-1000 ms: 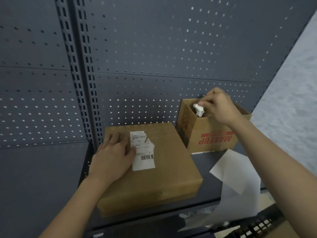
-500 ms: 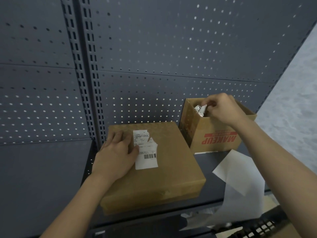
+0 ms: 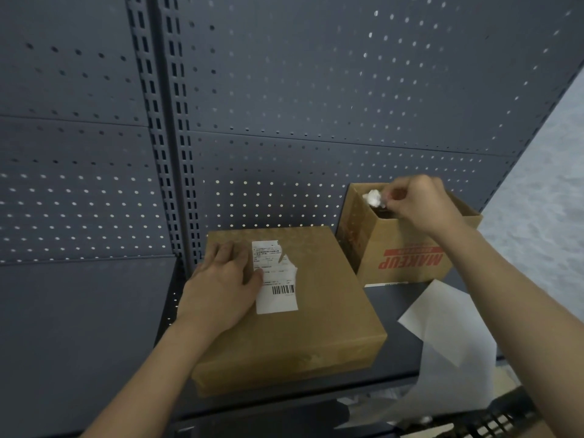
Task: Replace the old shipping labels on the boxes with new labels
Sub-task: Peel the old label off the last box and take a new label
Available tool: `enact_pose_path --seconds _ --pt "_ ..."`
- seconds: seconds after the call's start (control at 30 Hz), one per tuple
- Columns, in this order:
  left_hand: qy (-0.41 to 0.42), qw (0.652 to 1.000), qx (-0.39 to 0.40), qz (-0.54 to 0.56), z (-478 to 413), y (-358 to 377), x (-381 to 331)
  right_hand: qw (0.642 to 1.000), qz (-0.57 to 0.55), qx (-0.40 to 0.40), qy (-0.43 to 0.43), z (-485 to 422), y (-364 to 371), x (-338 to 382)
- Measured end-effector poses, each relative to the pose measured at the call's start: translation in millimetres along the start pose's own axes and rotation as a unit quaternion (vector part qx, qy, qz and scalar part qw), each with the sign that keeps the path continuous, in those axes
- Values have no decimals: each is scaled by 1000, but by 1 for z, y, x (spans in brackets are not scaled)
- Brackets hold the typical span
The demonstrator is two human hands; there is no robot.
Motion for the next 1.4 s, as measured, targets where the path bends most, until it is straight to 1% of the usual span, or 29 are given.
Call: enact_pose_path --seconds 0.07,0.17,0.3,0.47,0.57,0.67,0.83,0.9,1.0,1.07,1.17,1.27,1.4 --pt "1 1000 -2 1 0 -1 0 1000 -7 -19 10 1 -1 -2" --pt "4 1000 -4 1 0 -1 0 999 1 -39 -5 -1 -4 3" --pt "1 1000 -1 -6 0 0 -1 999 -24 -25 -2 -1 -2 5" --pt "-1 1000 5 -8 -1 2 0 999 -4 -51 -6 0 -9 11" --pt "2 1000 4 -7 0 1 0 998 -1 -65 -28 0 -13 20" --pt "-3 1000 4 -4 1 1 0 995 -35 -43 -82 -3 -6 49" --pt "-9 1000 5 0 1 0 1 979 -90 62 -171 -1 44 112" --pt "-10 1000 9 1 1 0 1 972 -110 97 -182 3 71 125" --pt "-13 1000 11 4 3 -1 0 965 -134 142 -174 9 107 133" --pt "-16 1000 10 5 4 -2 -1 965 -147 147 -160 11 119 132" --pt "-20 1000 8 7 4 -3 -1 967 -153 133 -156 12 122 129" --pt "-20 1000 6 10 4 -4 0 964 -155 120 -182 15 118 132" --pt "-22 1000 5 8 5 -4 -1 959 -154 84 -224 21 114 139"
Point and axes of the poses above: each hand's wrist, its own z-axis away from the middle knuckle, its own y-axis out of the palm, x = y × z, the point moved 8 cm from there along -z, towards the middle knuckle, and after that the axes turned 15 degrees about -y, right-handed, at the moved point
